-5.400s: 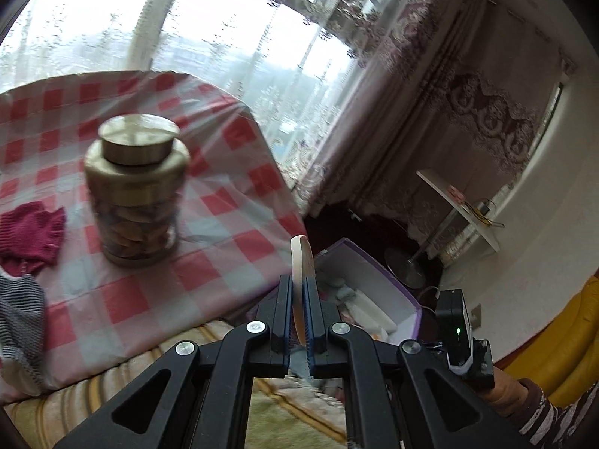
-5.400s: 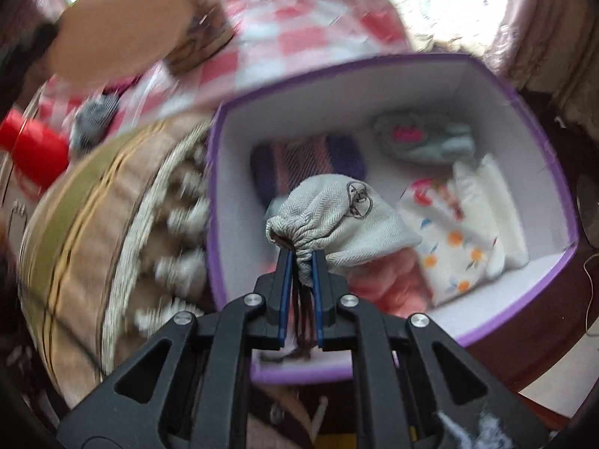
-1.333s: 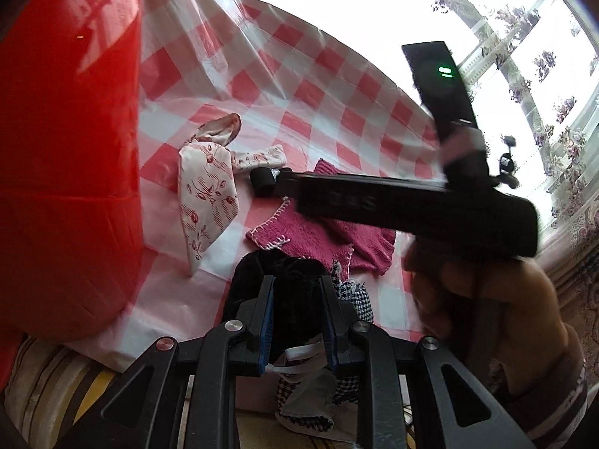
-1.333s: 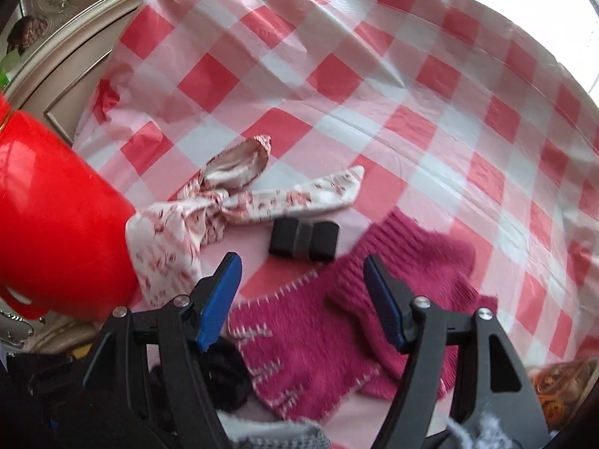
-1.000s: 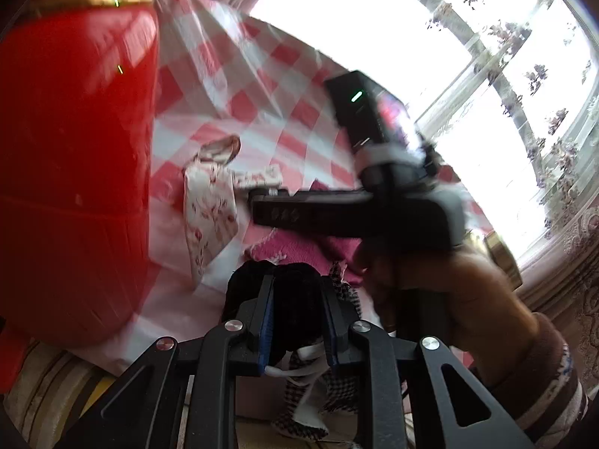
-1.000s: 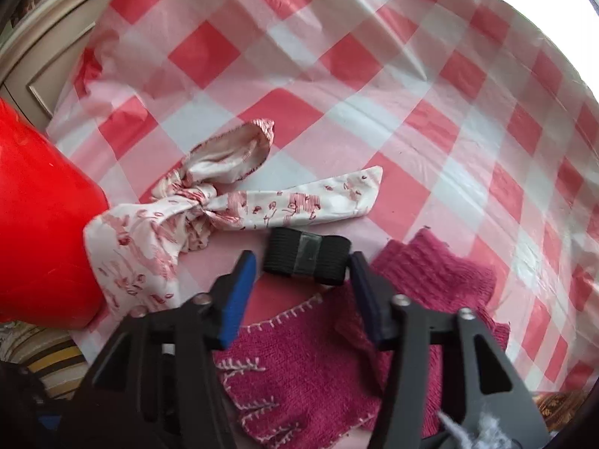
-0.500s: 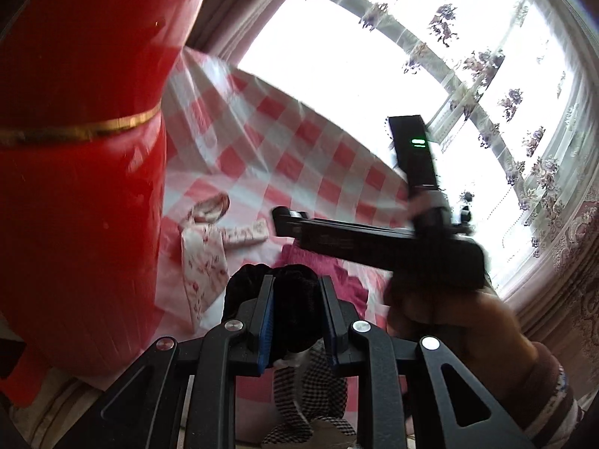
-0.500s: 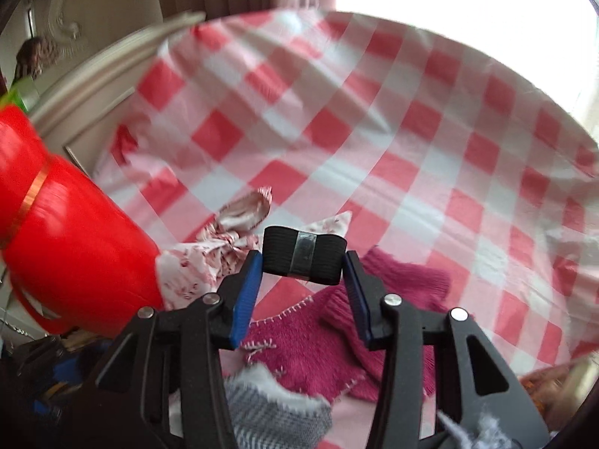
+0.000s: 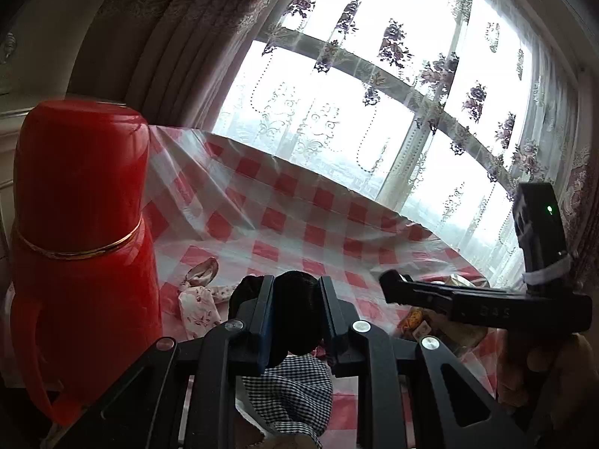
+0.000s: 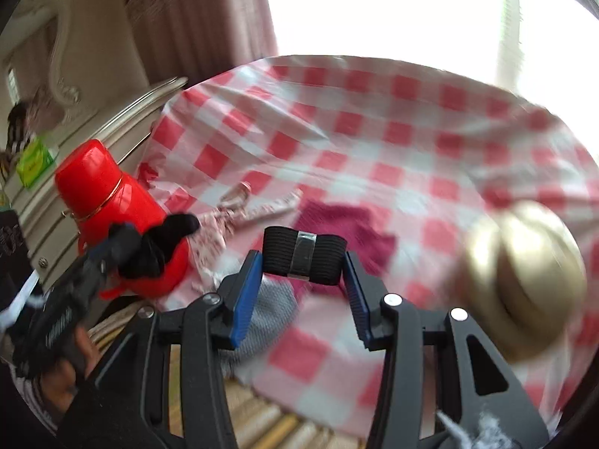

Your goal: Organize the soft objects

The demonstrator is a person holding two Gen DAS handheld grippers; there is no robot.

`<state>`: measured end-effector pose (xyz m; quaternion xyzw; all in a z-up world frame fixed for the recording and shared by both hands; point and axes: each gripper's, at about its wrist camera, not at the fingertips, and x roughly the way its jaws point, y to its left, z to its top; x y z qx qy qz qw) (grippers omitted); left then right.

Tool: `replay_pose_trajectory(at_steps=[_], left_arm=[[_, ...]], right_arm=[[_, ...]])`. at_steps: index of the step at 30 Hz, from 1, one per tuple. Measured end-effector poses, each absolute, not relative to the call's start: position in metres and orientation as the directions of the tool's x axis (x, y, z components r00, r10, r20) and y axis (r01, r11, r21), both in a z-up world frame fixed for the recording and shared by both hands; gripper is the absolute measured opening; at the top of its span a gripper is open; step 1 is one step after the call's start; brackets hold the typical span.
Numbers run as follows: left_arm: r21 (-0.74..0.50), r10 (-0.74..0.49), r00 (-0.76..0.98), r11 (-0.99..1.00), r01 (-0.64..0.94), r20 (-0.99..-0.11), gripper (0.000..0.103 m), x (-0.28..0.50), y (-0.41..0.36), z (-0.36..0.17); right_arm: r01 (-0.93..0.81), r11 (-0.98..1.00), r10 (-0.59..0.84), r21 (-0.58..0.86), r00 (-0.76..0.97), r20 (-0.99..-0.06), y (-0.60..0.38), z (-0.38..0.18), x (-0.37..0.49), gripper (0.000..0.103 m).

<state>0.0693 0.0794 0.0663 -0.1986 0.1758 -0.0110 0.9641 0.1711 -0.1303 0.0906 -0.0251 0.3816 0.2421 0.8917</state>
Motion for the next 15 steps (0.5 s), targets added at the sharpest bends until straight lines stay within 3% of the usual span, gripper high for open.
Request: replay_pose_trajectory(at_steps=[15], left_arm=[[-0.365,-0.295,0.886,0.917,0.158,-0.356,0.023,0.041,0.003,0.086]], right_arm=[[0.079,0.983,0.079,0.167,0.641,-0.764,-0.397,0.066,0.04,0.049]])
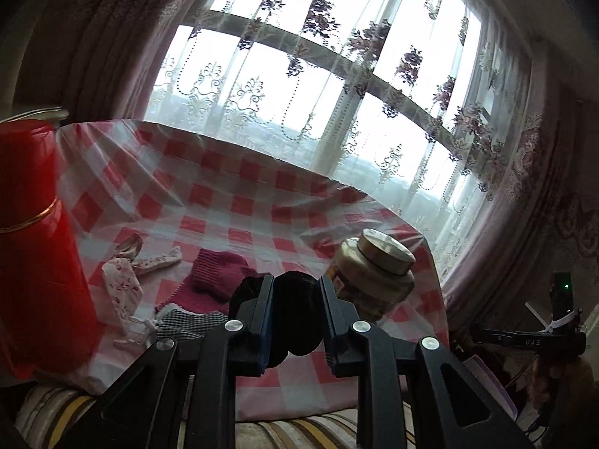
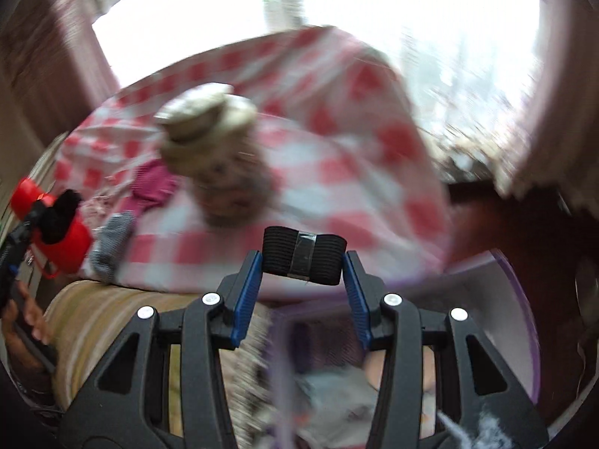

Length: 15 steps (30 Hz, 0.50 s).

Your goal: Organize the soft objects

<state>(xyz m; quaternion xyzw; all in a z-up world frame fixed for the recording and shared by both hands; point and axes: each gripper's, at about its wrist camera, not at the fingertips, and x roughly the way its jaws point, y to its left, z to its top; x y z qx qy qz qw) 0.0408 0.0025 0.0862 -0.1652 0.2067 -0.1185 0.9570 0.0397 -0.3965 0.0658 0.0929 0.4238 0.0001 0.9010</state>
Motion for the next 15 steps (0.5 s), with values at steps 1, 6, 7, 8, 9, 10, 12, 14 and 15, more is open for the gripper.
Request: replay_pose_trajectory(at_steps=[1,6,7,8,9,10,12,14,15], left_arm=[[-0.36,-0.311,0.88,0.916,0.177,-0.358,0.023,0.04,-0.005,0.088],[-0.335,-0.396,0.84,0.901,0.276,-0.371,0.023,0.031,-0.046,0.095],[-0.33,-0.412,0.831,0.897,0.295,-0.375,0.023,0.03,-0.054,0.096],[-0.325,-0.421,0.824,0.894,0.308,-0.378,0.023,0.028,-0.06,0.097],[-0.316,-0.439,0.813,0.889,0.331,-0.383,0.023,0.026,-0.07,0.098],[-0.309,-0.449,0.806,0.886,0.346,-0.386,0.023,0.024,-0.075,0.099],[-0.293,-0.475,0.787,0.877,0.382,-0.394,0.023,0.021,-0.091,0.101],[-0.284,-0.508,0.761,0.86,0.423,-0.404,0.023,0.018,-0.107,0.103],[-0.275,-0.524,0.746,0.851,0.446,-0.412,0.023,0.017,-0.116,0.103]], right_arm=[[0.109,0.979,0.066,0.173,0.632,-0.772,-0.408,0.06,0.035,0.049],[0.187,0.964,0.043,0.19,0.595,-0.802,-0.445,0.035,0.025,0.049],[0.194,0.96,0.048,0.199,0.589,-0.807,-0.448,0.029,0.025,0.049],[0.198,0.957,0.059,0.212,0.582,-0.811,-0.452,0.024,0.027,0.049],[0.198,0.956,0.065,0.217,0.578,-0.814,-0.453,0.019,0.028,0.05],[0.199,0.956,0.067,0.218,0.574,-0.816,-0.453,0.016,0.03,0.05],[0.192,0.956,0.078,0.222,0.562,-0.824,-0.455,0.007,0.034,0.051],[0.192,0.955,0.084,0.227,0.558,-0.825,-0.457,0.0,0.032,0.051],[0.197,0.953,0.085,0.231,0.559,-0.825,-0.459,-0.004,0.031,0.051]])
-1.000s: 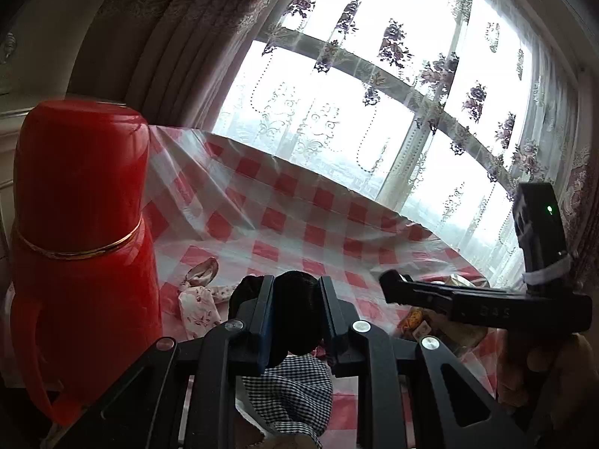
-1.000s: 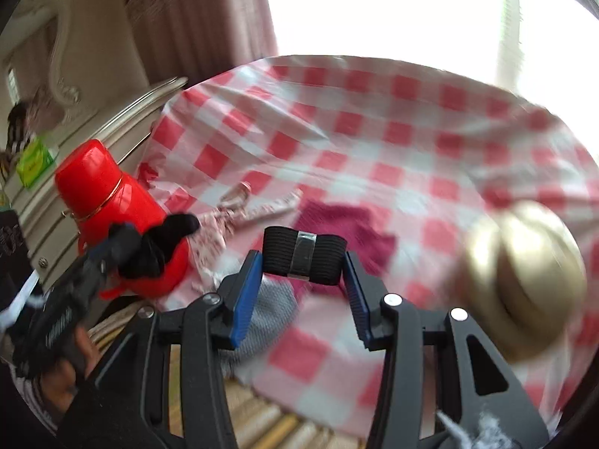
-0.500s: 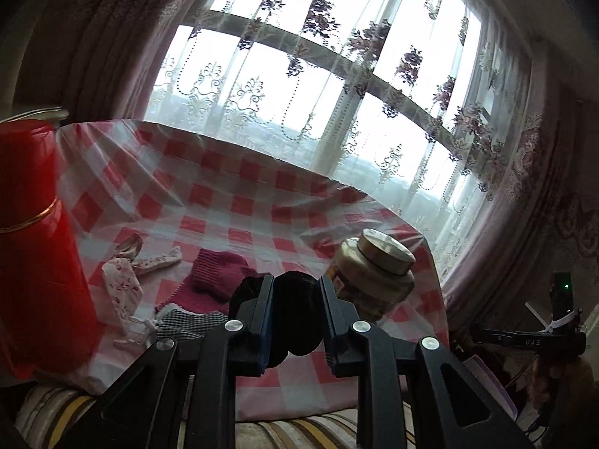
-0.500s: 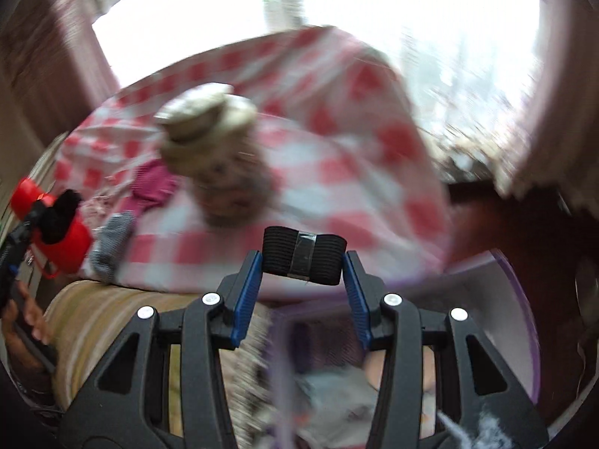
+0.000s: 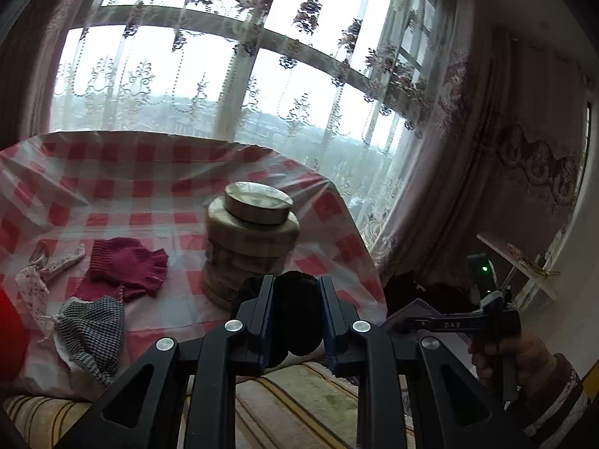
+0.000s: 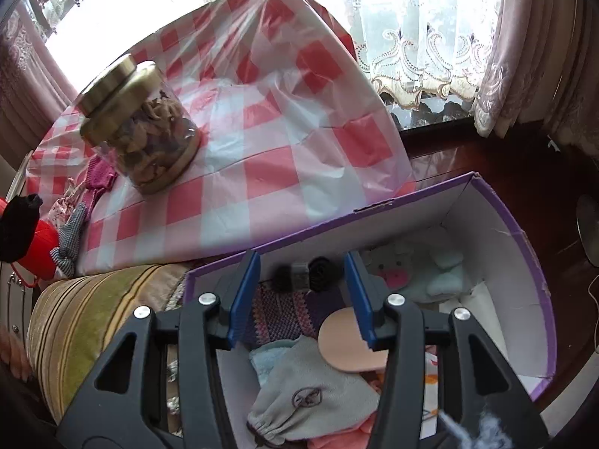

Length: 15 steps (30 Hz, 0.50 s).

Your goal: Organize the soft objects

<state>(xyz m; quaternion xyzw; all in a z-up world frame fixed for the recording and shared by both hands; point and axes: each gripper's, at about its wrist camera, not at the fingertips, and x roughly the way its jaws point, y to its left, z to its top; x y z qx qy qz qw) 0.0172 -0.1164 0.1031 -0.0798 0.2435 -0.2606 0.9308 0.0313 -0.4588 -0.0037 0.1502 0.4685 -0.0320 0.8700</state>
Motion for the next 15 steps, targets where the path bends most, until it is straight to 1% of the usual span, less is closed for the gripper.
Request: replay_pose_trajectory(at_steps=[4,7,12,15], left_arm=[[-0.248,-0.576,0.687,0.815,0.524,-0.443,0.023,0.016,-0.149,0.101],[-0.226,-0.606,0.64,0.785,0.576,-0.473,0.023,0.017,-0.172,0.098],[-0.187,-0.642,0.552,0.725,0.662,-0.532,0.023,0.022,-0.216,0.088],[-0.156,-0.652,0.511,0.689,0.708,-0.56,0.023,0.023,-0.242,0.084]], right_arm=[[0.215,0.943,0.095,0.253,0.556,-0.826,-0.469,-0.013,0.029,0.052],[0.23,0.936,0.094,0.265,0.565,-0.82,-0.479,-0.016,0.021,0.057],[0.247,0.93,0.084,0.271,0.575,-0.814,-0.491,-0.016,0.009,0.06],[0.261,0.921,0.088,0.288,0.583,-0.808,-0.499,-0.016,0.0,0.064]])
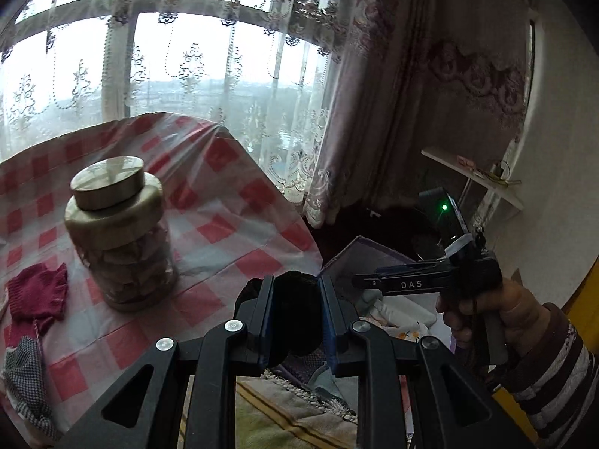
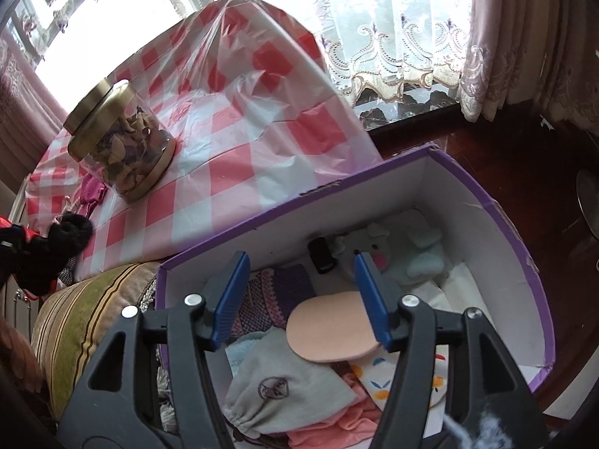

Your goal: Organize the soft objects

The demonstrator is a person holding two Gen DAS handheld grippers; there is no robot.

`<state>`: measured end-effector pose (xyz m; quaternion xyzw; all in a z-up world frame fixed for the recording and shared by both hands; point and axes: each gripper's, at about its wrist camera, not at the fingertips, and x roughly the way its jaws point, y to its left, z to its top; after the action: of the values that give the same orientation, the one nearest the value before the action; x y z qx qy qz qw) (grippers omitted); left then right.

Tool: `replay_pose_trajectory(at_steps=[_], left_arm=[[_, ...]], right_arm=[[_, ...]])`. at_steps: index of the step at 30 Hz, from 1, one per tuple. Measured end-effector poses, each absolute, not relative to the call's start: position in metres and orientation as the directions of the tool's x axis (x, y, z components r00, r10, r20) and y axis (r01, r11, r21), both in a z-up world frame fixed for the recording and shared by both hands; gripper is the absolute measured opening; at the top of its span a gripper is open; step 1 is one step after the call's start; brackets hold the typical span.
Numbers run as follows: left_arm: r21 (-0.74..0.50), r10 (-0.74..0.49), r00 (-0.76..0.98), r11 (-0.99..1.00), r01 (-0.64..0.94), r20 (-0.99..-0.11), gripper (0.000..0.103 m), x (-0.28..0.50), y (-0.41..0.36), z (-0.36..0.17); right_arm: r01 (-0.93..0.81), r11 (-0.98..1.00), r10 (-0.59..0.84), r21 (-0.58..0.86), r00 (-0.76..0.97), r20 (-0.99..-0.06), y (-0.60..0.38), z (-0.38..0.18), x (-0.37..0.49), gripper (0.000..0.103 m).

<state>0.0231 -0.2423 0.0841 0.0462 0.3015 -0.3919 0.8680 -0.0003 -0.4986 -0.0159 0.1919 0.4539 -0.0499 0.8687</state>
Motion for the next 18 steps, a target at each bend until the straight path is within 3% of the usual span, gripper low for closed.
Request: replay_pose_trajectory(at_steps=[6,7,8,10,18], left_arm=[[-0.088,-0.656,0.452,0.619,0.781,-0.605,0.027,0.024,-0.287,0.079],[-0.081,-0.659,0.445,0.608,0.79,-0.607,0.035,0.024,-0.291,0.078],[-0.076,-0.663,0.43,0.591,0.803,-0.613,0.051,0.023,-0.297,0.077],[-0.076,-0.654,0.391,0.566,0.821,-0.648,0.064,0.027,-0.311,0.07],[-0.132,-0.608,0.41,0.652,0.747,-0.68,0.065,0.048,-0.293,0.061]], right_arm=[[0.268,0.912,0.098,0.309,0.591,-0.801,-0.507,-0.016,-0.011,0.065],[0.268,0.912,0.099,0.311,0.591,-0.8,-0.508,-0.016,-0.012,0.065],[0.268,0.912,0.1,0.312,0.591,-0.8,-0.508,-0.016,-0.013,0.065],[0.266,0.911,0.102,0.314,0.593,-0.799,-0.509,-0.016,-0.015,0.066],[0.249,0.915,0.119,0.317,0.584,-0.803,-0.503,-0.015,-0.017,0.066]])
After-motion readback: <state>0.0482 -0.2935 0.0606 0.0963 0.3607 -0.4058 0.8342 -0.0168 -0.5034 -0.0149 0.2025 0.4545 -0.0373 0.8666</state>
